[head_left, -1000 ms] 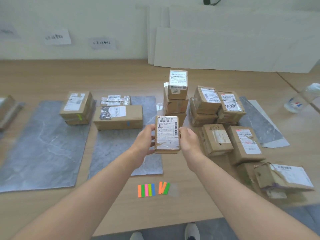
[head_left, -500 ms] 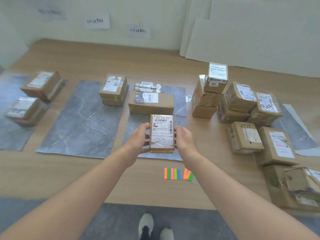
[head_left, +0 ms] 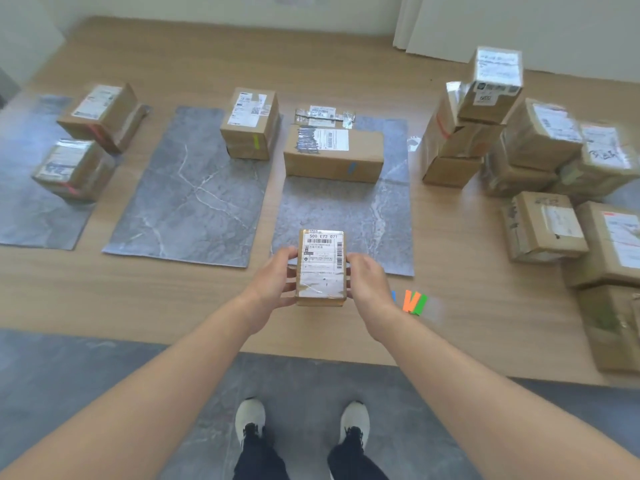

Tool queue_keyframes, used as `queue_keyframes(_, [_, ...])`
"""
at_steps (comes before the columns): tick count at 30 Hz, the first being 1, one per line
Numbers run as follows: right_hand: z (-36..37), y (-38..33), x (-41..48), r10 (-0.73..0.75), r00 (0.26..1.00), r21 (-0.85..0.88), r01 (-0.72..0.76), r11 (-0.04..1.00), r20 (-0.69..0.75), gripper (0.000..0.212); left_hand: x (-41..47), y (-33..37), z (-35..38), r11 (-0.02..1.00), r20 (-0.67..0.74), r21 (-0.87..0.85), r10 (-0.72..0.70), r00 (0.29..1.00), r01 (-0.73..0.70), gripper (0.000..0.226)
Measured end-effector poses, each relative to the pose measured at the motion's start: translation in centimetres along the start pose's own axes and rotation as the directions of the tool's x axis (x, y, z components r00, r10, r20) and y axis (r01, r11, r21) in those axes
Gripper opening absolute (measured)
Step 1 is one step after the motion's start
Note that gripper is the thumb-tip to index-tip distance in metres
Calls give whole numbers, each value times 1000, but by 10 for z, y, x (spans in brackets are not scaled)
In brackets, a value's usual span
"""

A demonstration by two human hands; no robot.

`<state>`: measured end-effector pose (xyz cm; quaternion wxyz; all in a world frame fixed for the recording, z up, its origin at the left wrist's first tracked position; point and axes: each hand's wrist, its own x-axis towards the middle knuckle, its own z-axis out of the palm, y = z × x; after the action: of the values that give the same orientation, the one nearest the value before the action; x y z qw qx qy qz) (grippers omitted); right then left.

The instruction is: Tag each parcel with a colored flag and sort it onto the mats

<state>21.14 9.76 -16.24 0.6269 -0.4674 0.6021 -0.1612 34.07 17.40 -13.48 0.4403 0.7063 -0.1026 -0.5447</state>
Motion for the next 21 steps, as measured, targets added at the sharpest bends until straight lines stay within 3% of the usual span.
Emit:
queue_keyframes(3, [16, 18, -2, 36, 999, 39, -35, 999, -22, 48, 10, -14, -13, 999, 40, 50, -16, 999, 14, 31])
queue_keyframes(8, [42, 53, 4, 97, 994, 78, -94, 993, -42, 66, 26, -38, -35, 991, 78, 102, -92, 993, 84, 33])
queue_keyframes(16, [59, 70, 6, 109, 986, 50, -103, 993, -127, 63, 38, -51, -51, 983, 83, 103, -160, 984, 152, 32])
queue_keyframes(21, [51, 60, 1, 93, 983, -38, -100, 994, -155, 37, 38, -46, -49, 978, 3, 200, -55, 998, 54, 22])
